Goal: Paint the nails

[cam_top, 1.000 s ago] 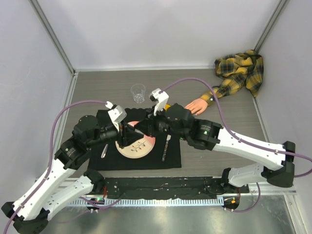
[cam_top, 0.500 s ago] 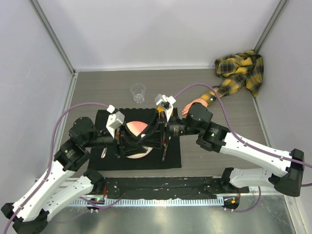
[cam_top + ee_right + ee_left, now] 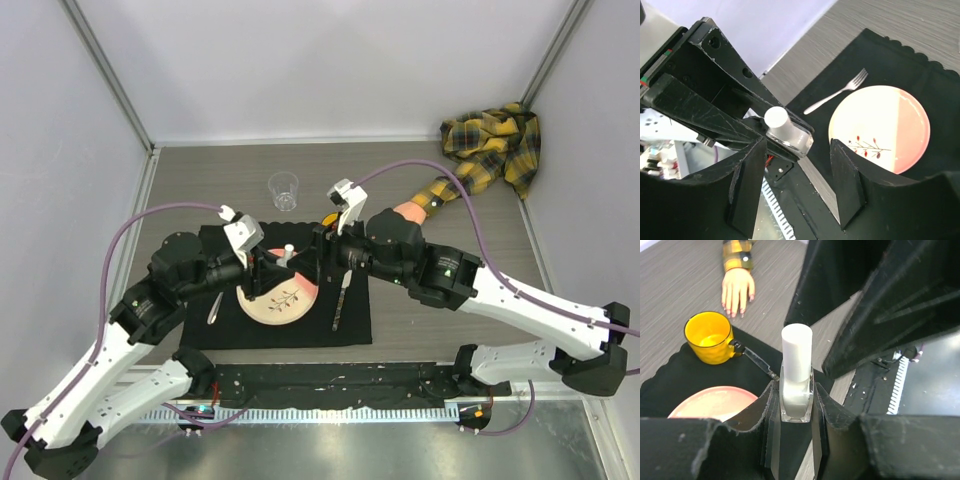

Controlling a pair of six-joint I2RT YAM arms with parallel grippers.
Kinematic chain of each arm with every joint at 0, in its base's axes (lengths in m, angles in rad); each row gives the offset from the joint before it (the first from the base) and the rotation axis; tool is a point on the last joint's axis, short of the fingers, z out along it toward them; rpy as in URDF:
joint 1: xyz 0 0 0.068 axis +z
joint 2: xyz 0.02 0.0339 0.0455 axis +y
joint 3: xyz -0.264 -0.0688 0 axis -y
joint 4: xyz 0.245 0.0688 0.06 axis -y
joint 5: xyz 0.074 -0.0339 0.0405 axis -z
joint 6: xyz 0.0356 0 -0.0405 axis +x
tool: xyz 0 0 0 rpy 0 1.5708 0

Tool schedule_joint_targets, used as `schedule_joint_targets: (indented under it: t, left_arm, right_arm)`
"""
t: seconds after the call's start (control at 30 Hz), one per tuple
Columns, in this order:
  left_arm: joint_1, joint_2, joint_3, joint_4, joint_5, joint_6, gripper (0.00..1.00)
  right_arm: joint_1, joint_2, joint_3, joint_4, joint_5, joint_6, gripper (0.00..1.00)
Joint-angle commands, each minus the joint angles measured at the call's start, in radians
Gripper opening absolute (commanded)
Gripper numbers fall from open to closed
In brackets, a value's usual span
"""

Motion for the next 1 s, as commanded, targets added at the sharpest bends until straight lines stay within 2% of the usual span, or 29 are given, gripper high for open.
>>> schedule_joint_targets:
  t: [0.0,0.2,0.4,0.6,0.63,0.7,0.73,0.77,0.8,0.83,0.87,0.9,0.93,0.97]
  left_arm:
    - [-0.004,-0.005,0.007,0.027,-0.043,0.015,0.0]
    - [-0.004,-0.011,-0.01,0.048,-0.031,-0.016,0.0]
    - [-0.004,-0.017,-0.019,0.048,-0.021,-0.033,0.0]
    - [-0.004,-0.036,-0.026,0.081,0.024,-0.065,0.0]
    - [-0.003,-0.039,-0.03,0.105,0.045,-0.08,0.0]
    - [-0.003,-0.046,-0.041,0.137,0.116,-0.103,0.0]
    - [-0.004,-0.045,-0.049,0.178,0.255,-0.115,0.0]
    - [-0.004,-0.04,-0.055,0.215,0.349,-0.167,0.0]
    - [-0.004,-0.033,-0.065,0.27,0.444,-0.213,0.0]
    - [-0.004,-0.022,-0.105,0.471,0.65,-0.299,0.0]
    - [-0.006,-0.013,-0.139,0.633,0.717,-0.529,0.0]
    - [-0.006,-0.005,-0.209,0.817,0.764,-0.68,0.0]
    - [-0.006,-0.002,-0.225,1.072,0.787,-0.767,0.0]
    - [-0.006,0.003,-0.225,1.091,0.786,-0.78,0.0]
  right_arm:
    - [0.046,0.04,0.074,-0.031,0.147,0.015,0.58]
    - [0.099,0.113,0.14,-0.047,0.223,0.005,0.51]
    - [0.118,0.154,0.183,-0.049,0.268,-0.005,0.35]
    - [0.121,0.163,0.18,-0.052,0.25,-0.001,0.15]
    - [0.119,0.156,0.16,-0.051,0.23,-0.011,0.01]
    - [0.107,0.127,0.123,-0.005,0.108,-0.072,0.01]
    - [0.068,0.085,0.05,0.038,-0.008,-0.105,0.01]
    - [0.049,0.059,0.005,0.151,-0.363,-0.165,0.01]
    - [0.035,0.039,-0.044,0.217,-0.514,-0.173,0.01]
    - [0.027,0.006,-0.123,0.276,-0.634,-0.17,0.01]
    - [0.026,0.001,-0.142,0.335,-0.72,-0.161,0.01]
    - [0.026,0.001,-0.144,0.335,-0.74,-0.153,0.01]
    - [0.026,0.007,-0.133,0.321,-0.749,-0.158,0.01]
    - [0.026,0.013,-0.127,0.286,-0.749,-0.164,0.01]
